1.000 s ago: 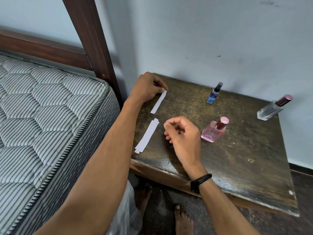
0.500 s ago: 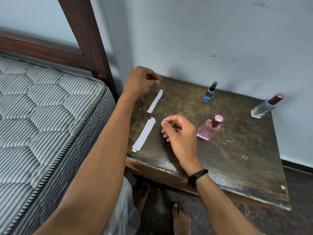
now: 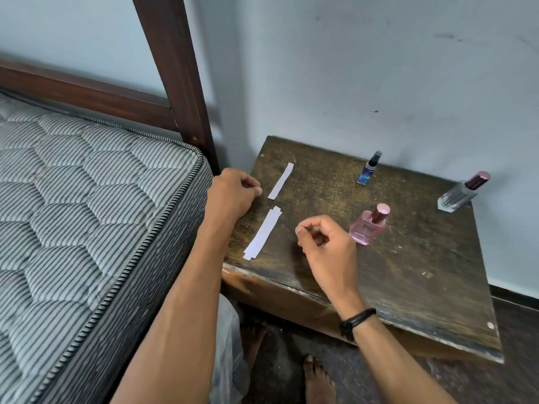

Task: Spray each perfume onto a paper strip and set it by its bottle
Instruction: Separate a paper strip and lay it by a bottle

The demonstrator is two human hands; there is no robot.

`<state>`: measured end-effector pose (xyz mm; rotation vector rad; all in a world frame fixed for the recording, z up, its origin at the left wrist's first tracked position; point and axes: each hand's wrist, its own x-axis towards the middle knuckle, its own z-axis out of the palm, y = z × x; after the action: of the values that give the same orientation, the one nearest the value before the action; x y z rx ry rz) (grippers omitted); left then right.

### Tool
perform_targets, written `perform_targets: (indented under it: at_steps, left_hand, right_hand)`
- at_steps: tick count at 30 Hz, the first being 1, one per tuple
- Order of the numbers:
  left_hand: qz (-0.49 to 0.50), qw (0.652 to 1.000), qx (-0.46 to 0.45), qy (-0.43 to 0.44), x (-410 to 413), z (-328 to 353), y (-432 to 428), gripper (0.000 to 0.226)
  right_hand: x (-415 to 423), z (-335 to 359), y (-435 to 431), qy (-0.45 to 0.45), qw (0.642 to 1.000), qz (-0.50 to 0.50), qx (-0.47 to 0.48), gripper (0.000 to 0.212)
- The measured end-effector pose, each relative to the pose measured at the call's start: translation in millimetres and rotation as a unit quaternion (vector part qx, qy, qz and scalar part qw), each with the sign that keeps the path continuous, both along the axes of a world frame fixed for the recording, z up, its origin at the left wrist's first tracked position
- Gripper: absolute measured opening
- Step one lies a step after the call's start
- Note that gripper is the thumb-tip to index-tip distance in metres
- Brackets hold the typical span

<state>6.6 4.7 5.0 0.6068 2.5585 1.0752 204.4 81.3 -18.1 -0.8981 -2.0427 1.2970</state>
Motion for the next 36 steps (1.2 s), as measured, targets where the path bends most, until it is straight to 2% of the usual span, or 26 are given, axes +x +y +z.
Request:
perform_targets:
  at_steps: [2,4,7,9,12,15,18,20,23,25,36]
  left_hand:
    - [-0.014,1.000,-0.019,-0.014,-1.9,4.6,8.7,0.009]
    - [-0.025,0.999,-0.025,-0.011,-1.8,8.9,18.4,0.009]
    - [-0.037,0.999,-0.029,-0.011,-1.4,10.3,24.7,0.005]
    - [-0.044,0.998,-0.040,-0.021,-1.1,9.2,24.3,0.004]
    - [-0.045,0.997,-0.046,-0.032,-2.6,7.9,24.1,0.002]
    - [-0.044,0.997,-0.053,-0.037,-3.6,7.5,25.6,0.002]
    - [-0.043,0.997,-0.060,-0.033,-1.7,6.3,27.2,0.004]
    - [-0.040,0.997,-0.060,-0.029,-0.4,5.7,27.6,0.004]
    - [-0.035,0.997,-0.058,-0.025,1.1,4.9,28.4,0.005]
    - [-0.032,0.997,-0.058,-0.025,1.8,4.2,29.2,0.006]
    - [-0.026,0.998,-0.059,-0.027,-0.8,3.5,29.1,0.008]
  right_hand:
    - [8.5,8.4,-0.1,-0.036,0.999,-0.021,0.005,0.015]
    - [18.7,20.5,7.7,-0.117,0.993,-0.004,0.000,0.011]
    - [34.8,40.0,26.8,-0.307,0.945,0.110,0.007,0.012]
    - [43.1,48.8,38.8,-0.376,0.914,0.152,0.000,0.019]
    - [52.6,55.4,54.0,-0.456,0.879,0.139,-0.004,0.026]
    - [63.4,55.6,73.0,-0.493,0.867,0.075,-0.004,0.033]
    - [74.0,54.2,87.8,-0.478,0.878,-0.002,0.002,0.038]
    - [76.4,52.5,91.8,-0.428,0.903,-0.033,0.003,0.040]
    - [72.8,50.0,89.2,-0.328,0.944,-0.030,-0.029,0.053]
    - [68.9,46.3,86.2,-0.285,0.957,-0.024,-0.036,0.057]
    - [54.0,36.7,74.8,-0.230,0.973,-0.031,0.011,0.024]
